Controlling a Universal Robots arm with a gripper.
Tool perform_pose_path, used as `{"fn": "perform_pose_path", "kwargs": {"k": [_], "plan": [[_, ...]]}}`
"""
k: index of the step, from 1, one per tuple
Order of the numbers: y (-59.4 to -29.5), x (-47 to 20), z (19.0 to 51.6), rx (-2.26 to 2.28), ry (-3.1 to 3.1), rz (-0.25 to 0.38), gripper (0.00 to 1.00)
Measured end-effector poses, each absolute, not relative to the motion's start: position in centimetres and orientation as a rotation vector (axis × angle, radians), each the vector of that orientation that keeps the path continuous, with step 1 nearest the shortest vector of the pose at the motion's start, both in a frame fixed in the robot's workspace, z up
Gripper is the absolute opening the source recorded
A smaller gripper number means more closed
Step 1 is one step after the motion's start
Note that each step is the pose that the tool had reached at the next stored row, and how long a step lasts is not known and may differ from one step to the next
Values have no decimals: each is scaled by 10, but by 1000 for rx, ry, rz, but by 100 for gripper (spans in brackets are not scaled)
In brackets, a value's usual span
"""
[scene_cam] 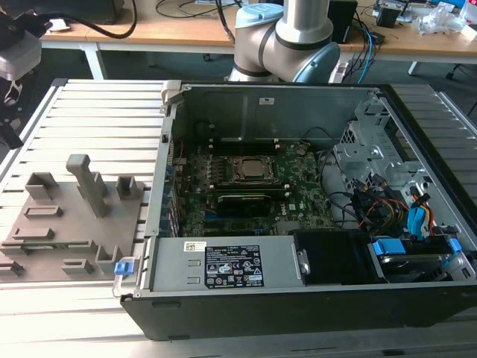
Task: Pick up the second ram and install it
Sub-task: 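Pick up the second ram and move it above second insertion slot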
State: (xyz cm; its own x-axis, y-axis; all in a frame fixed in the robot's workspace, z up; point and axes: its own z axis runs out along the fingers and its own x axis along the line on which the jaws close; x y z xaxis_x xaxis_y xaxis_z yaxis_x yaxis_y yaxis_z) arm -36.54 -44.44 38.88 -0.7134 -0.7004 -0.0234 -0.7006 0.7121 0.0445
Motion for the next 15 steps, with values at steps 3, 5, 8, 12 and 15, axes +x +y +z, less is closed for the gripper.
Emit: {"fn": "perform_pose_path", "kwargs": {"k": [3, 5, 8, 12, 15], "plan": [[-444, -365, 389, -1324, 2845, 79, 11], [-444, -365, 389, -1365, 2827, 79, 11], [-444, -365, 389, -1484, 2768, 79, 11], [-444, -365, 389, -1615, 2697, 79, 11], [-444, -365, 389, -1700, 2646, 79, 11]]}}
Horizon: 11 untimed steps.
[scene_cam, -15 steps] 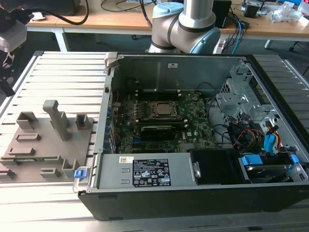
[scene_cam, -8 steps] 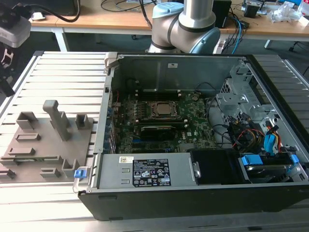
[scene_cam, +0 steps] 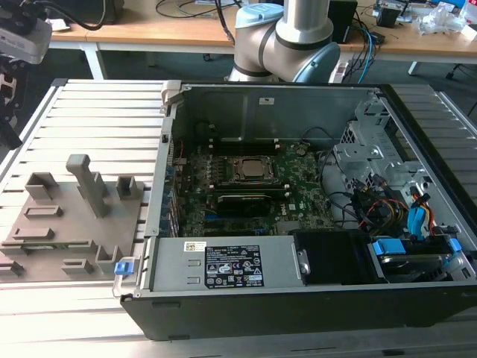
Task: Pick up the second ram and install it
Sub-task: 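Pick up the second ram and move it above second insertion slot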
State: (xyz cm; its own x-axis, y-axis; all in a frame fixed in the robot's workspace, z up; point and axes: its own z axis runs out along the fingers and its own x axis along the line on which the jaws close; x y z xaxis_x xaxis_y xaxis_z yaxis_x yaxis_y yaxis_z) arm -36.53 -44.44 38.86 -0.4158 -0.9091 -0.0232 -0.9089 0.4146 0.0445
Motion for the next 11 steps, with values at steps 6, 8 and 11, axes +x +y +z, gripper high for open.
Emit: {"fn": "perform_pose_path", "kwargs": {"k": [6, 8, 11], "plan": [[-444, -365, 389, 1882, -2499, -66, 11], [-444, -365, 389, 1922, -2466, -65, 11], [-444, -365, 389, 1978, -2419, -62, 11]]}}
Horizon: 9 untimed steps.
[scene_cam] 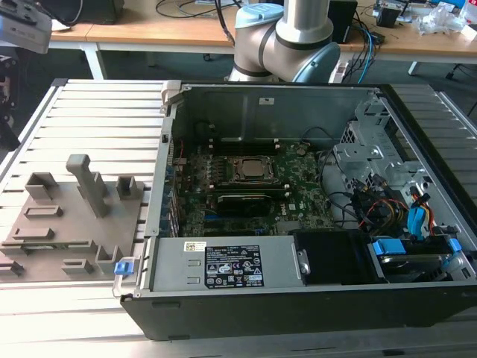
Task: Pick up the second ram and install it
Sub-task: 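Pick up the second ram and move it above second insertion slot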
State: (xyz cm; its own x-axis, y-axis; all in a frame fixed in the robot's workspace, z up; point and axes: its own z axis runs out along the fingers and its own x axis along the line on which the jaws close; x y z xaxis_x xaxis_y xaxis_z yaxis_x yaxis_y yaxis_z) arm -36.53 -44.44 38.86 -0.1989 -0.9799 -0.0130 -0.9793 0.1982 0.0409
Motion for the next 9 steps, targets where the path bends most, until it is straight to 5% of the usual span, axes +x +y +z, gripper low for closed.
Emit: {"fn": "perform_pose_path", "kwargs": {"k": [9], "plan": [[-444, -365, 389, 2029, -2374, -59, 11]]}}
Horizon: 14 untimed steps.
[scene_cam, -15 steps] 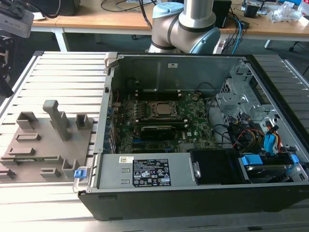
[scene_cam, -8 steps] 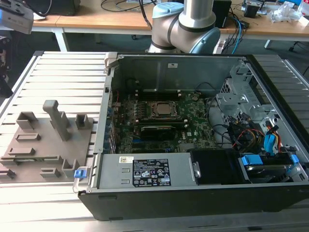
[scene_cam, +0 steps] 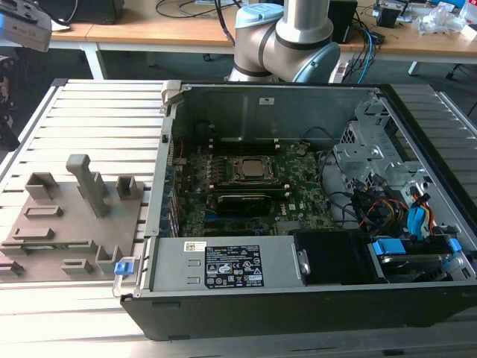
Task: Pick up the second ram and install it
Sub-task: 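Pick up the second ram and move it above second insertion slot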
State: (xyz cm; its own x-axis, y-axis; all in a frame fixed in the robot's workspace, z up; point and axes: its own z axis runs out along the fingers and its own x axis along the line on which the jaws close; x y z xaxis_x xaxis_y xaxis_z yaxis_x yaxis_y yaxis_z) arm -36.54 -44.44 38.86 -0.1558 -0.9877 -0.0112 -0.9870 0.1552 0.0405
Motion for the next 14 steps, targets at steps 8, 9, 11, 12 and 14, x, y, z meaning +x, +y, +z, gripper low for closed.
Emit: {"fn": "perform_pose_path", "kwargs": {"k": [8, 9, 11, 12, 14], "plan": [[-444, -365, 389, 2064, -2343, -59, 36], [-444, -365, 389, 2099, -2311, -59, 36], [-444, -365, 389, 2107, -2304, -59, 36], [-445, -366, 388, 2107, -2304, -59, 36], [-450, -366, 387, 2107, -2304, -59, 36]]}}
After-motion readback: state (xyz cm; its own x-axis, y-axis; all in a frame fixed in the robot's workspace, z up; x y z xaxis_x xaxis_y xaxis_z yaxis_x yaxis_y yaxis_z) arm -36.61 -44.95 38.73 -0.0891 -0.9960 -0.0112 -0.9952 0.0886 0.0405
